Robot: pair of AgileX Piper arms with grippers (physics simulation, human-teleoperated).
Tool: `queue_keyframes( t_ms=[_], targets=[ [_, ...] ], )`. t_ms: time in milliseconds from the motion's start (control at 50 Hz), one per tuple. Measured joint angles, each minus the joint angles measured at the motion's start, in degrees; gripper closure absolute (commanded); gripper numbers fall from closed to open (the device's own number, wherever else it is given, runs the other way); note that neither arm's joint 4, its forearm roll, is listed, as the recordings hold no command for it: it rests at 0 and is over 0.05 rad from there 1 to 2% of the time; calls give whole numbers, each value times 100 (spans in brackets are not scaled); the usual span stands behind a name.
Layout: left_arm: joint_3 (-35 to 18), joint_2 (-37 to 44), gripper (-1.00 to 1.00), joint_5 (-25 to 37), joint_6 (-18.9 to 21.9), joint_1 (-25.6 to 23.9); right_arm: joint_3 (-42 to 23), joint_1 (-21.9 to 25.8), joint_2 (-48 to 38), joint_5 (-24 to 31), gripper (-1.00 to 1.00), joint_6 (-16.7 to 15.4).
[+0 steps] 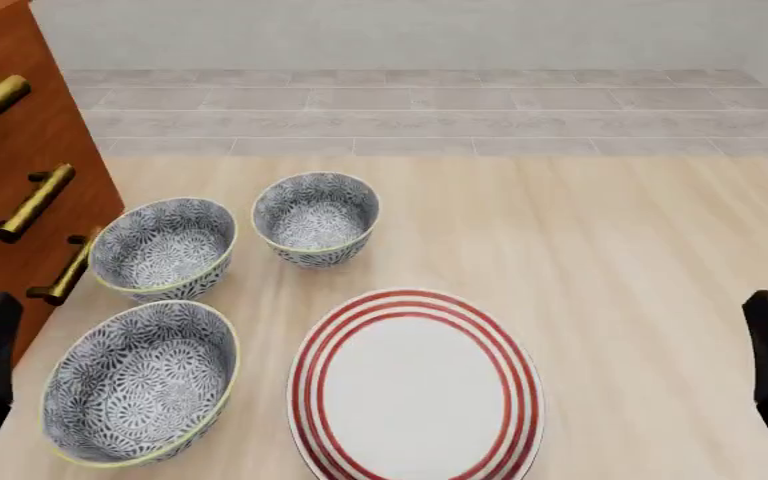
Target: Pick up the bowl and put it in the front on the plate.
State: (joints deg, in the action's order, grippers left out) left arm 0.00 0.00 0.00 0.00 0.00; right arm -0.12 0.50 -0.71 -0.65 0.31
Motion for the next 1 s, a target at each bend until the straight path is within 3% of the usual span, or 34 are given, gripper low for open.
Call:
queue_keyframes(
  t_ms=[420,740,1000],
  targets=[
    [0,0,-100,0,0,0,-176,69,-477,-217,-100,-154],
    [0,0,-100,0,0,0,-852,557,-1909,-916,-100,-262],
    [0,0,-100,0,0,0,-1629,1051,-3260,-1254,-100,-578]
  ],
)
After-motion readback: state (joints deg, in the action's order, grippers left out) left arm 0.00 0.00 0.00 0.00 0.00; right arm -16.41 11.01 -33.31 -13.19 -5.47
